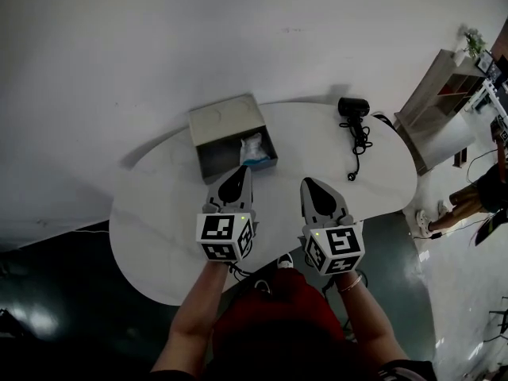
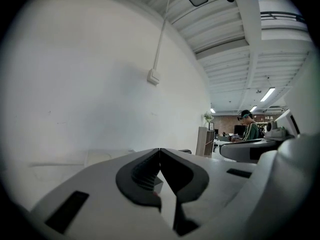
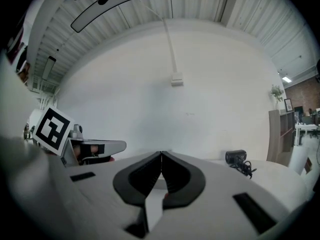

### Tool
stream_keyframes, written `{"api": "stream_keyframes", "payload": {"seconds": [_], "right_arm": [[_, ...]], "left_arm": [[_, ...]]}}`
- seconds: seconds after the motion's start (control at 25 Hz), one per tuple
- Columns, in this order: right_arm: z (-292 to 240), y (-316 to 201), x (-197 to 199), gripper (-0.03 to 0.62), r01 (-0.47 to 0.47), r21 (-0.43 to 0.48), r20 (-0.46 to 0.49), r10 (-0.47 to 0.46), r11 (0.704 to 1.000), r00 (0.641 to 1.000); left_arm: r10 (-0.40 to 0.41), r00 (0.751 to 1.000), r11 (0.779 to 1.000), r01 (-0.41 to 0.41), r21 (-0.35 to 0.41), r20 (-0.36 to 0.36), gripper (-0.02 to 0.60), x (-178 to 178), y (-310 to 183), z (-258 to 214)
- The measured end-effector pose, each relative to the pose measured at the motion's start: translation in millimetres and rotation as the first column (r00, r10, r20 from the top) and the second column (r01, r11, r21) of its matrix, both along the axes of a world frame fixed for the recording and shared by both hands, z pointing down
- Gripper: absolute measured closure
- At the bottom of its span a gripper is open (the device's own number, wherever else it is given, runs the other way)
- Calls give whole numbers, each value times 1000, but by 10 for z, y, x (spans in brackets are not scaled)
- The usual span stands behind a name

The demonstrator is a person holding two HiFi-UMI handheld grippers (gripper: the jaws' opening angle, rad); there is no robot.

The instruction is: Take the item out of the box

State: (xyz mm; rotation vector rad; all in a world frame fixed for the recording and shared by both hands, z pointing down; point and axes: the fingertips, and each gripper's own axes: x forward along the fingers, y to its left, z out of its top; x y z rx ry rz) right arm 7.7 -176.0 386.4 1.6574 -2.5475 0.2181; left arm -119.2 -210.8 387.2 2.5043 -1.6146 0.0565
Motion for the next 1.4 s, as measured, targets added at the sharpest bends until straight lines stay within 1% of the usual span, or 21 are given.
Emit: {"api": "stream_keyframes", "payload": {"seconds": [0.24, 0.44, 0.64, 0.84, 1.0, 1.2, 1.4], "right_arm": [[104, -267, 94, 579, 15, -30, -1, -15, 999, 1000], [167, -480, 111, 579, 40, -50, 3, -40, 998, 999], [259, -654, 136, 579, 64, -72, 1, -64, 995, 998], [300, -802, 132, 579, 89, -86, 6, -88, 992, 996], [320, -905, 109, 579, 106, -93, 9, -106, 990, 994], [358, -995, 111, 579, 118, -102, 6, -118, 988, 993], [421, -1076, 153, 579, 115, -117, 5, -116, 986, 993]], "left_arm": [[-29, 999, 999, 30, -27, 37, 560, 55, -282, 98], [-35, 998, 997, 39, -63, 54, 558, 101, -488, 213], [-39, 997, 995, 45, -84, 73, 557, 140, -669, 295], [-54, 994, 992, 64, -112, 93, 552, 117, -807, 369], [-55, 992, 988, 69, -135, 111, 495, 101, -898, 442], [-43, 989, 982, 67, -178, 140, 456, 103, -1003, 583], [-17, 982, 974, 58, -221, 186, 414, 122, -1132, 755]]}}
